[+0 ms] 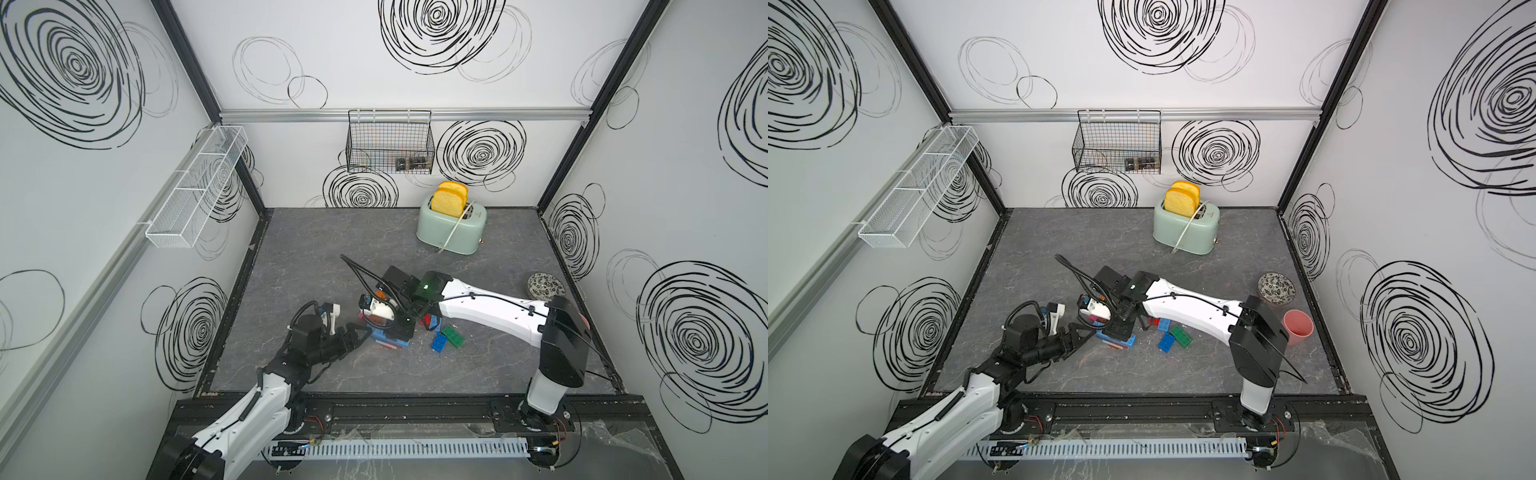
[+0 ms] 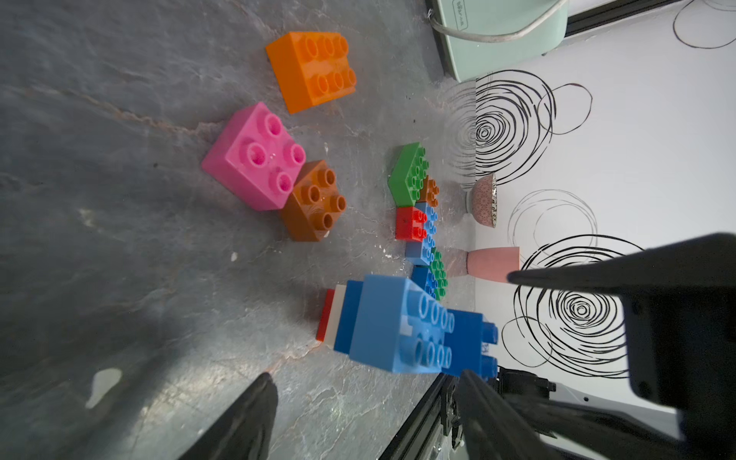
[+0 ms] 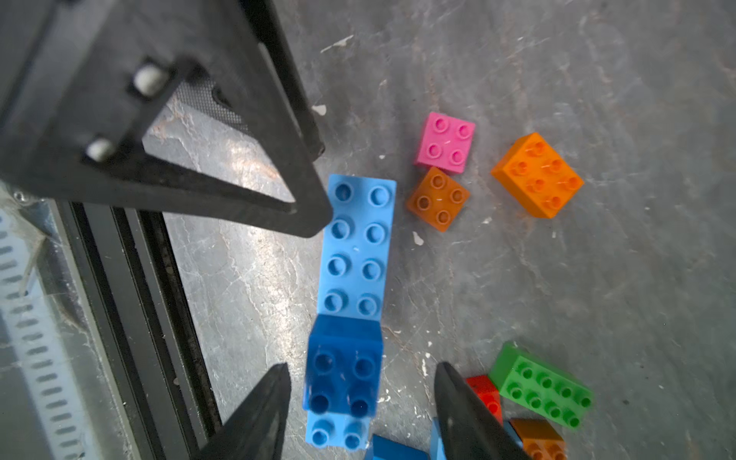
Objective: Assemble a heart with lego
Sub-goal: Pick up the lego brick from the center of the board.
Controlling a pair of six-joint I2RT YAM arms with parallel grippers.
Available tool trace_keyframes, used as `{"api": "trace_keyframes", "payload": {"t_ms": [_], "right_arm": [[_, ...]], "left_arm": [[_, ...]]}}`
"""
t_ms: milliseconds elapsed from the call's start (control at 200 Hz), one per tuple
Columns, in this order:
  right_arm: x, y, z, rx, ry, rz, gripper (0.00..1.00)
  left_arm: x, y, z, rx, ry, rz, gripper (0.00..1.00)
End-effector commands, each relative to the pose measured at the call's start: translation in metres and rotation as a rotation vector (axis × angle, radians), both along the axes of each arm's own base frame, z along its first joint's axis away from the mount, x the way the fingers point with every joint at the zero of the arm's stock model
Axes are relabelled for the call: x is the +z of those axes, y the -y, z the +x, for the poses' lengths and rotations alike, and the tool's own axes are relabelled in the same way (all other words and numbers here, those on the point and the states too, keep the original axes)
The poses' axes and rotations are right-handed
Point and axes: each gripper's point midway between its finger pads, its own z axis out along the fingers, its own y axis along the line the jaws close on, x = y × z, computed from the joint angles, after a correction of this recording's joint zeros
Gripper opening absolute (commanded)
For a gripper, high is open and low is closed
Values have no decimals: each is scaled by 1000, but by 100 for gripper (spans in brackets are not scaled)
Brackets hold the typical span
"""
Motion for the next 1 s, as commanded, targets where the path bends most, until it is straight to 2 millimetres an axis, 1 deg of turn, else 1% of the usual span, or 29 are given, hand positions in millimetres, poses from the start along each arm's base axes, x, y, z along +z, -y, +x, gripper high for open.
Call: {"api": "trace_keyframes", "payload": {"t_ms": [0,105,225,290,390,520,600,700,996], "right_arm": [[24,5,12,-72,17,82,62],[27,18,27,-168,4,114,62],[24,43,47,-311,-25,138,62],[14,59,52,-371,-36,119,62],[-9,79,53,-439,-61,75,62],[-32,95,58,-515,-113,84,62],[-42,99,60,-536,-137,86,63],[-52,98,61,-528,-150,88,64],[-69,90,62,-482,-186,79,66]], "left_arm": [[19,1,12,1,68,4,77],[22,1,14,-7,77,11,77],[22,2,15,-10,81,15,77],[22,2,15,-14,85,13,78],[23,3,15,-19,88,14,79],[21,3,16,-21,83,16,79],[20,3,16,-20,79,18,79],[18,4,16,-21,75,21,79],[14,4,16,-20,67,23,79]]}}
